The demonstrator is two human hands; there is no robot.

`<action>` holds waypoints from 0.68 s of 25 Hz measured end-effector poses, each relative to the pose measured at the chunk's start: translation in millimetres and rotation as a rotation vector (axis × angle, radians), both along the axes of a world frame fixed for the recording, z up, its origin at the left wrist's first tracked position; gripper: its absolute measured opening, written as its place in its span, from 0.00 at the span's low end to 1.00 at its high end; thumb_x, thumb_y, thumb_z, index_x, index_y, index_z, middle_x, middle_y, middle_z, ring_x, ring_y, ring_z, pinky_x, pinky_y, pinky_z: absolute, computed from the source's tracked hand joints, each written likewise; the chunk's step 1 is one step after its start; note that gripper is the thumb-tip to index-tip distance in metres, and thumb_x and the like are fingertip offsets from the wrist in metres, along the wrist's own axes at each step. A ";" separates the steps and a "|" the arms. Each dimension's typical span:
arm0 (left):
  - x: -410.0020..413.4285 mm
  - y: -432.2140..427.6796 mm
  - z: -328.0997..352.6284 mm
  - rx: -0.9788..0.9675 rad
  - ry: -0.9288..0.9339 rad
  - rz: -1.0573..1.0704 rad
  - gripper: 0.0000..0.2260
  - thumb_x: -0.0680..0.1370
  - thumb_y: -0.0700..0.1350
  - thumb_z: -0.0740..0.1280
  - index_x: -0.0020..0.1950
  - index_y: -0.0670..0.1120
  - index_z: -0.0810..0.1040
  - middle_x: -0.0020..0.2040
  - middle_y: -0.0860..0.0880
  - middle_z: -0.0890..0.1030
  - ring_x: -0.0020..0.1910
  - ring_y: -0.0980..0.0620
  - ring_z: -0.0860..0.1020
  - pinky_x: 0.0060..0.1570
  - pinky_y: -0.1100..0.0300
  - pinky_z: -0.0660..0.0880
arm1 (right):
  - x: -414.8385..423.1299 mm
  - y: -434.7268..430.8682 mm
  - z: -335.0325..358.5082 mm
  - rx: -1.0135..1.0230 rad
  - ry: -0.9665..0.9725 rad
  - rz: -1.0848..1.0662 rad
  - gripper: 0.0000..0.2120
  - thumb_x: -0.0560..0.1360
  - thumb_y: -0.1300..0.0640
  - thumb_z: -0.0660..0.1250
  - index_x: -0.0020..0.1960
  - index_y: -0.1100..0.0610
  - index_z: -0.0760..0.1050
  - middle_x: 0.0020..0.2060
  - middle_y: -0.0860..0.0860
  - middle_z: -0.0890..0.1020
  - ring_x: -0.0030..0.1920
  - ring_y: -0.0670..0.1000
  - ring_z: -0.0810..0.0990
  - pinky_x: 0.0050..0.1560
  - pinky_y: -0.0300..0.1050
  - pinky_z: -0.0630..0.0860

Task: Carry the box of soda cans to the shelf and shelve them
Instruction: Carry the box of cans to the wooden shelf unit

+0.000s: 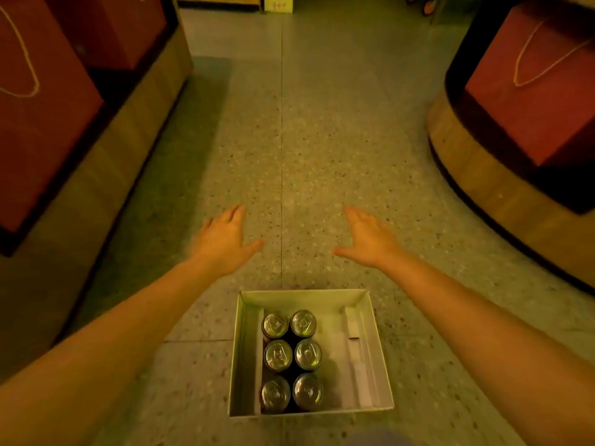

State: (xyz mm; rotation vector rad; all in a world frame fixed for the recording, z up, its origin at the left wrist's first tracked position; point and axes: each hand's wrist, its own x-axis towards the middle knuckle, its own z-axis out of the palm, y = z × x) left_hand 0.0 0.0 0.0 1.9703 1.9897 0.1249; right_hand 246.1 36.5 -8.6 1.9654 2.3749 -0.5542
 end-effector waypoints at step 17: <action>7.6 -118.3 -196.9 -0.117 -0.578 0.333 0.43 0.71 0.39 0.70 0.75 0.56 0.44 0.70 0.42 0.68 0.66 0.40 0.71 0.64 0.40 0.68 | 57.7 -122.0 -195.5 -0.042 0.540 -0.453 0.27 0.75 0.64 0.62 0.72 0.59 0.57 0.66 0.58 0.71 0.64 0.59 0.72 0.61 0.46 0.68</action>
